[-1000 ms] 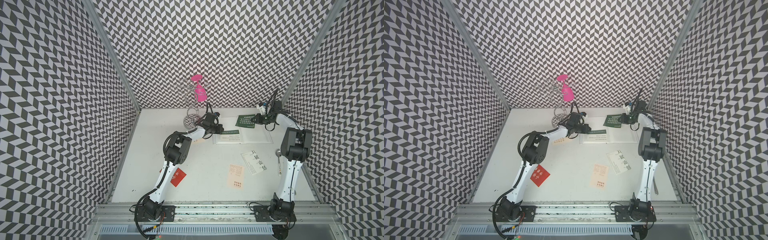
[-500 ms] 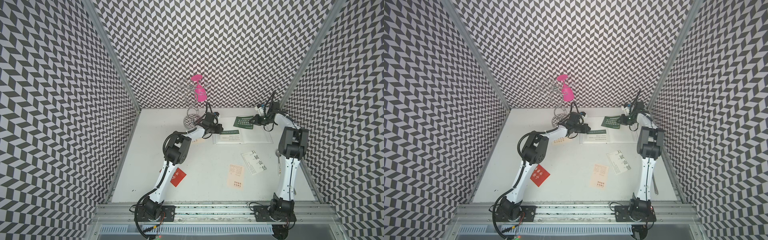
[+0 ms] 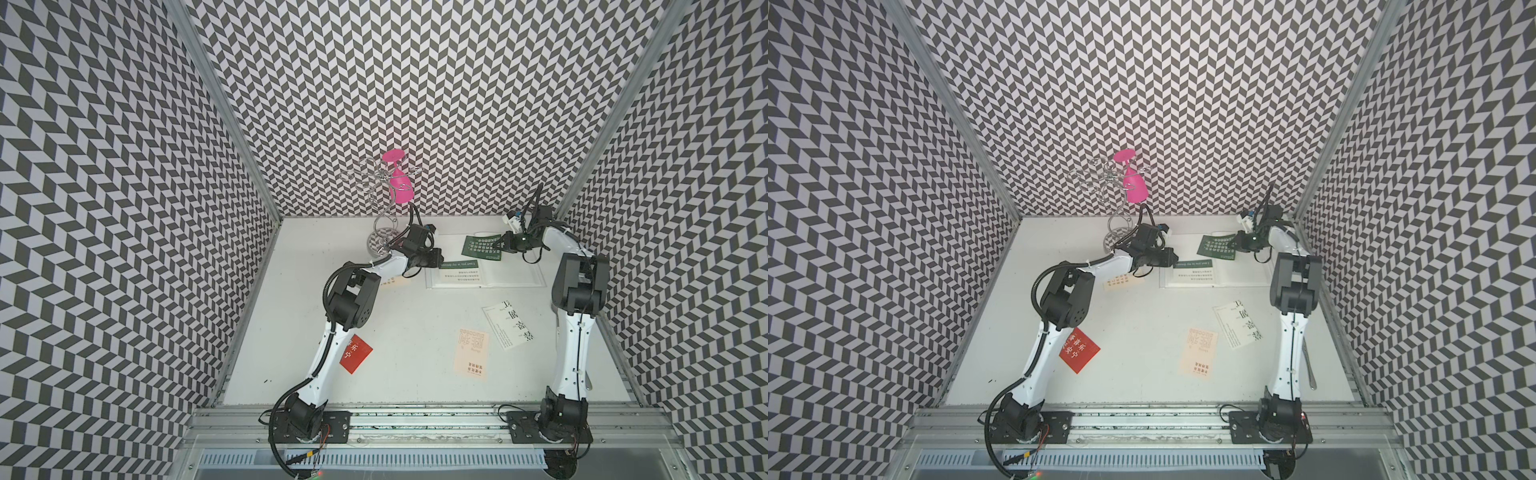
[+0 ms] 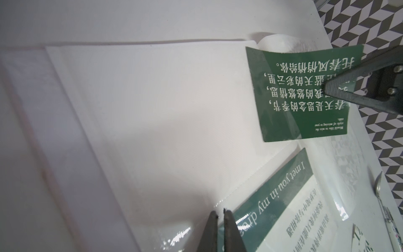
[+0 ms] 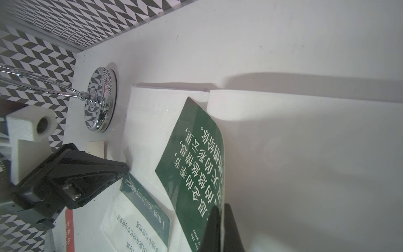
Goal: Place the photos into the photo albums
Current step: Insert the photo into the photo album.
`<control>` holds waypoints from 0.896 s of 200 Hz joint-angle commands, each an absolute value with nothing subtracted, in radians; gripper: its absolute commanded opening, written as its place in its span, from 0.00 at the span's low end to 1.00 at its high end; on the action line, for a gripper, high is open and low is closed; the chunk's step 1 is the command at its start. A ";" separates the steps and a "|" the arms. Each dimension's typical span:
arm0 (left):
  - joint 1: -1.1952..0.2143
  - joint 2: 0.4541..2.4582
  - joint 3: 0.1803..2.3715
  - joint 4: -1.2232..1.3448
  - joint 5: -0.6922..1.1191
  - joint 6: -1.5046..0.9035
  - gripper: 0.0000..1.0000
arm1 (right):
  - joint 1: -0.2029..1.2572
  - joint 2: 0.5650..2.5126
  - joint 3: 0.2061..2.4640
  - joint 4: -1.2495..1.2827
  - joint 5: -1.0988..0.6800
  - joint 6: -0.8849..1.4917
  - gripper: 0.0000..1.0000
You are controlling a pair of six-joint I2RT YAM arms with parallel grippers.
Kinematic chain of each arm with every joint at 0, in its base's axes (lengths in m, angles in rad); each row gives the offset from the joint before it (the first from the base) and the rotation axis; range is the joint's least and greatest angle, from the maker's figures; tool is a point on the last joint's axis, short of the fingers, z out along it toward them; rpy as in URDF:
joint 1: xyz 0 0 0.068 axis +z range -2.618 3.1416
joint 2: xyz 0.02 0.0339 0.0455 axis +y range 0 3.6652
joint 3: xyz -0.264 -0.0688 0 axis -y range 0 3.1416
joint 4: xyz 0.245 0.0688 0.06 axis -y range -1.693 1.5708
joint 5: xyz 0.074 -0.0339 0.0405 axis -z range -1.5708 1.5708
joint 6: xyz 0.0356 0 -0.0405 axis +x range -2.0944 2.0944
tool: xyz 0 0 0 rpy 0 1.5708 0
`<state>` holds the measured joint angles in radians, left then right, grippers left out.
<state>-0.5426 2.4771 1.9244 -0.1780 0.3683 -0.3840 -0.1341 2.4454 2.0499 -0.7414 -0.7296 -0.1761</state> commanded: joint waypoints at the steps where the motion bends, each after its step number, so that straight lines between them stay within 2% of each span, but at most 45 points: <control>1: -0.535 2.452 1.883 -0.258 0.334 -0.370 0.12 | -0.095 2.479 2.066 -0.756 -0.716 -0.197 0.00; 46: -0.534 2.427 1.836 -0.259 0.339 -0.363 0.11 | -0.066 2.454 2.028 -0.646 -0.716 -0.122 0.12; 112: -0.527 2.397 1.776 -0.239 0.348 -0.357 0.11 | -0.063 2.336 1.896 -0.469 -0.676 0.018 0.40; 179: -0.525 2.393 1.765 -0.236 0.354 -0.352 0.11 | -0.077 2.275 1.836 -0.447 -0.630 0.074 0.44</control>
<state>-0.5285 2.3962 1.7973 -0.1715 0.3645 -0.3599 -0.0696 2.3299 1.8591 -0.4915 -0.6445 0.0471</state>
